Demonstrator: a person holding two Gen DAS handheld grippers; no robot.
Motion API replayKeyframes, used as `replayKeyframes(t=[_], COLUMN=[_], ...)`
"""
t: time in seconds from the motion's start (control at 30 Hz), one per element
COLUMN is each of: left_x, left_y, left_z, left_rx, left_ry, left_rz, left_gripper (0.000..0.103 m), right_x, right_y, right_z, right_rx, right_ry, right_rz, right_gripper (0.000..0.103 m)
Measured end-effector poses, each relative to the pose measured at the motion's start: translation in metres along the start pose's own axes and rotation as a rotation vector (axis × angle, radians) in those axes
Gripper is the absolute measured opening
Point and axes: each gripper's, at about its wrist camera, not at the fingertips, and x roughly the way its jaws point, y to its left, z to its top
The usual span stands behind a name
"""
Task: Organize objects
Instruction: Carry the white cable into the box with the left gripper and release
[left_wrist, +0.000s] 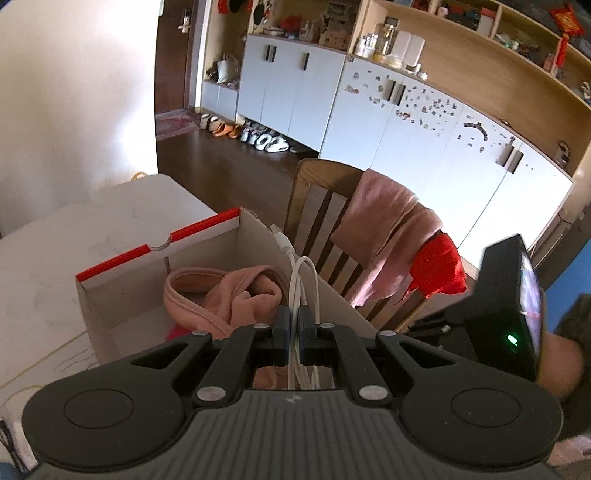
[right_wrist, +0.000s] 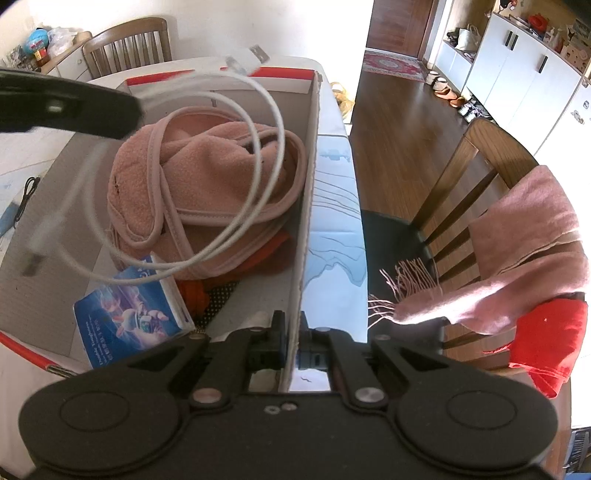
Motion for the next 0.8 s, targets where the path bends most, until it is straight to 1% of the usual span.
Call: replayKeyframes(t=[0.1, 0.2, 0.3, 0.4, 0.53, 0.6, 0.8], left_x=[0.017, 0.033, 0.043, 0.052, 0.060, 0.064, 0.065], left_y=[0.006, 0.010, 0.015, 0.015, 0.013, 0.016, 0.018], left_z=[0.001, -0.002, -0.006, -0.009, -0.012, -0.013, -0.015], left_rx=[-0.032, -0.030, -0.043, -0.027, -0.002, -0.004, 0.007], left_ry=[0.033, 0.070, 0.100, 0.122, 0.154, 0.170, 0.181], left_rz=[0.002, 0.034, 0.042, 0.047, 0.056, 0.055, 0.046], left_gripper=[0.003, 0.003, 0.003, 0.003, 0.003, 0.003, 0.004], right_x=[0.000, 0.000, 0.001, 0.002, 0.002, 0.002, 0.002], right_y=[0.001, 0.002, 0.001, 0.002, 0.001, 0.002, 0.001], right_z=[0.000, -0.001, -0.001, -0.001, -0.001, -0.001, -0.001], right_rx=[0.002, 0.007, 0.009, 0.012, 0.014, 0.014, 0.015], right_ry=[-0.001, -0.002, -0.002, -0.001, 0.000, 0.001, 0.001], right_rz=[0.002, 0.004, 0.005, 0.006, 0.005, 0.005, 0.004], right_gripper=[0.004, 0.004, 0.004, 0.004, 0.004, 0.004, 0.003])
